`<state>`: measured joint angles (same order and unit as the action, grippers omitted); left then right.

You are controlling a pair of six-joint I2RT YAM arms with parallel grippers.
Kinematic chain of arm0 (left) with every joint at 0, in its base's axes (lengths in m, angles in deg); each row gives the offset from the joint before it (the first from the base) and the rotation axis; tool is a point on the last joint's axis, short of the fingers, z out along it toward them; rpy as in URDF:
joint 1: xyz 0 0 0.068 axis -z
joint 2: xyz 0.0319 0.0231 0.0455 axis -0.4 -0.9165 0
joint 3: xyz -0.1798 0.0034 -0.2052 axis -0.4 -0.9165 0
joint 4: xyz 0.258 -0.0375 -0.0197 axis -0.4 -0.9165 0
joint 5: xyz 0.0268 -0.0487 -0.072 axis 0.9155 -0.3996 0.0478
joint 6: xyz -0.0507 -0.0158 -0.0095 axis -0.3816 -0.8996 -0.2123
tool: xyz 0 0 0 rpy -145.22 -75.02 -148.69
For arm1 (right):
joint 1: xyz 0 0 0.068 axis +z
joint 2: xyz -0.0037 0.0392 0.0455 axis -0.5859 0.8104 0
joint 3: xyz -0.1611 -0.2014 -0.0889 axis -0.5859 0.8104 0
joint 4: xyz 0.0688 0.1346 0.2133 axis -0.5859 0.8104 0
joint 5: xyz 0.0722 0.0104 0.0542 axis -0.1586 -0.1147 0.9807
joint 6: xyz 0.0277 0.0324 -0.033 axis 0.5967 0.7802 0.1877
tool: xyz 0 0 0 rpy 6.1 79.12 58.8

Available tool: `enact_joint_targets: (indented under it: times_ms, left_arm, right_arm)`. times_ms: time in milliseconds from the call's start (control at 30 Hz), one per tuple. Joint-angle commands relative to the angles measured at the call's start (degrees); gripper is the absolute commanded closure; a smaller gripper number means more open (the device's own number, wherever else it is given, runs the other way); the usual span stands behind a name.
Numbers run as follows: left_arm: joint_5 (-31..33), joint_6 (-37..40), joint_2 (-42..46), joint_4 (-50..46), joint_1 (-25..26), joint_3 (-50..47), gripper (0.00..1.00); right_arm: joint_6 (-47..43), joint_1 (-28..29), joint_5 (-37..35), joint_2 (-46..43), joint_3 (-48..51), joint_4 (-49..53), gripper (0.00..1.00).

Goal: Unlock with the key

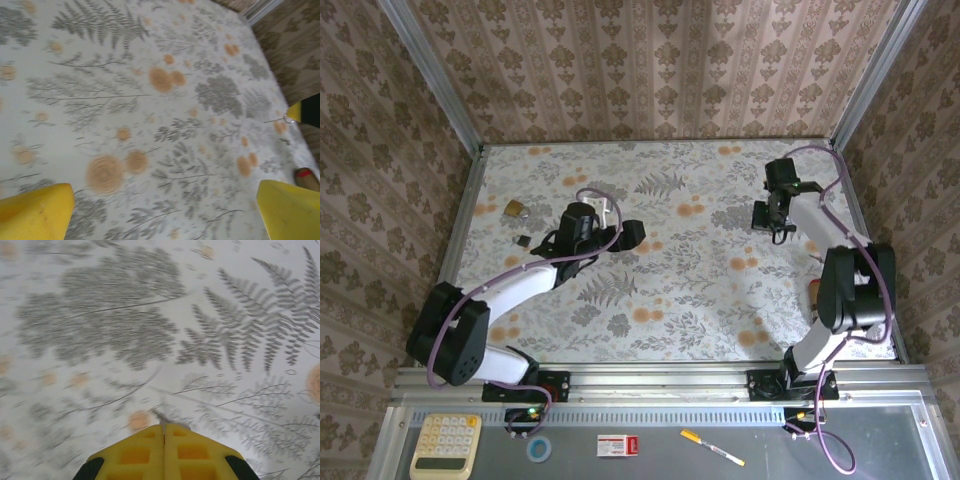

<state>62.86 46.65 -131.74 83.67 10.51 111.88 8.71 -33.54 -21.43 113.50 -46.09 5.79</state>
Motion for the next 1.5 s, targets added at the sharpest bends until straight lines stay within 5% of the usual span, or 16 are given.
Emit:
enact_joint_targets:
  times_ms: [0, 233, 433, 633, 867, 1467]
  left_arm:
    - [-4.55, -6.79, -2.47, 7.41, 1.38, 0.75, 0.08]
    - [-7.23, -17.21, -4.91, 13.72, 3.28, 0.46, 0.07]
    - [-14.73, -44.09, -12.56, 33.18, 4.22, -0.80, 0.07]
    - [-11.83, -64.22, -18.74, 50.43, 5.83, -4.64, 0.11]
    - [-4.45, -72.31, -20.44, 57.12, 9.22, -8.70, 0.11]
    - [-3.63, -77.66, -23.42, 58.91, 13.02, -5.01, 0.18]
  right_arm:
    - [0.54, 0.22, 0.19, -2.60, 0.96, 3.61, 1.00]
    - [-1.41, 6.59, 6.48, -7.73, 1.23, 0.15, 1.00]
    - [-1.24, 16.31, 10.11, -10.75, 1.83, -5.64, 1.00]
    - [2.61, 25.51, 11.09, -15.71, 7.77, -17.86, 1.00]
    - [7.38, 30.07, 11.42, -18.73, 15.02, -27.48, 1.00]
    - [11.21, 33.97, 13.47, -21.16, 22.08, -38.73, 1.00]
